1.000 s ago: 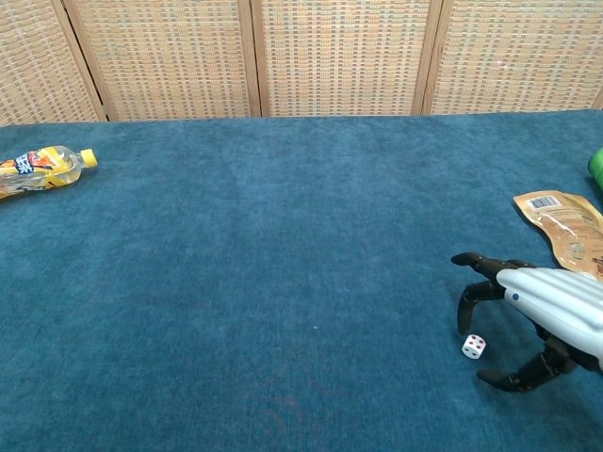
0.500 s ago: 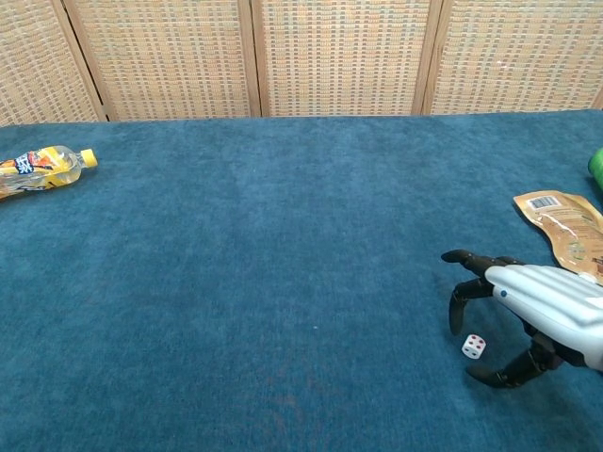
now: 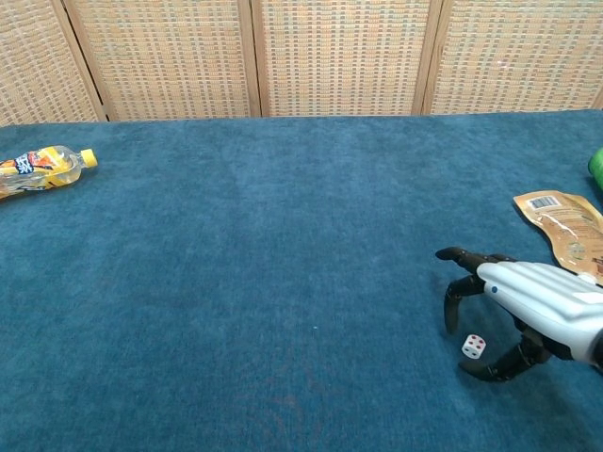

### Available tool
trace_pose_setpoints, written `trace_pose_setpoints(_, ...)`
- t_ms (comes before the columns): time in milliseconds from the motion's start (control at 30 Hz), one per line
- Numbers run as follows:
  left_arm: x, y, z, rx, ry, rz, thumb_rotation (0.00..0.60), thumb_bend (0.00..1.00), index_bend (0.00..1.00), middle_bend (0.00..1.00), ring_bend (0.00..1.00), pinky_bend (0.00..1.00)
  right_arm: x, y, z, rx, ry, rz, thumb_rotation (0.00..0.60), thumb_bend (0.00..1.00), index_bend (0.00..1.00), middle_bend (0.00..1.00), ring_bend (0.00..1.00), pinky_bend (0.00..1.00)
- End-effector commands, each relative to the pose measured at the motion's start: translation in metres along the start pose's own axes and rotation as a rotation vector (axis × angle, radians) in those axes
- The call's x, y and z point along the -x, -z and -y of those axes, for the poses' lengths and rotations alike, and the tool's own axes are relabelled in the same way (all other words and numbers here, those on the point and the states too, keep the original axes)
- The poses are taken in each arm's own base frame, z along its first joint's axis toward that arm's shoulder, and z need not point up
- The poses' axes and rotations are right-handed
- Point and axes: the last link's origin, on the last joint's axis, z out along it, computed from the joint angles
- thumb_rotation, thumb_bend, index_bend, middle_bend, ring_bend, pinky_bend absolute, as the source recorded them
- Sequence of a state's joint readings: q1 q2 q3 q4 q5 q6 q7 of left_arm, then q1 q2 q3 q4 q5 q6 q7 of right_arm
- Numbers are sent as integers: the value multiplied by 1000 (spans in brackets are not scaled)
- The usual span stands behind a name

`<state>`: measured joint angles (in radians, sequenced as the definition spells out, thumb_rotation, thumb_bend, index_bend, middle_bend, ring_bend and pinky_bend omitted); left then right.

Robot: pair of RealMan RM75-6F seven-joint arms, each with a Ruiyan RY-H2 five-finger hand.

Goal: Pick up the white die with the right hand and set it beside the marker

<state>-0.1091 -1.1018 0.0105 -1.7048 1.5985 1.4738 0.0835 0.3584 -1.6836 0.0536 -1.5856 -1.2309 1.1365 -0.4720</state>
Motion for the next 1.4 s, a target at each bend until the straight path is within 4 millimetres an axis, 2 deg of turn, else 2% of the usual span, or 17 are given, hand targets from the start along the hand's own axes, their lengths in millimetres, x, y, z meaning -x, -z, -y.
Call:
trace_pose_setpoints(33, 0, 0, 0, 0, 0, 1, 600, 111, 0, 0, 0, 0, 0, -1, 0, 2, 2, -1, 600, 337, 481, 0, 0, 0)
trace_pose_setpoints(400, 1, 1, -1, 4, 1, 5, 600, 111, 0, 0, 0, 0, -3, -6, -6, 20, 12, -7, 600, 347, 485, 0, 0, 0)
trace_pose_setpoints(1067, 1, 1, -1, 11, 2, 4, 600, 112, 0, 0, 0, 0, -3, -3, -14, 46, 35, 14, 600, 350, 485, 0, 0, 0)
trace_pose_setpoints(1400, 1, 1, -2, 15, 2, 6, 600, 112, 0, 0, 0, 0, -7, -4, -17, 55, 41, -4, 600, 388, 516, 0, 0, 0)
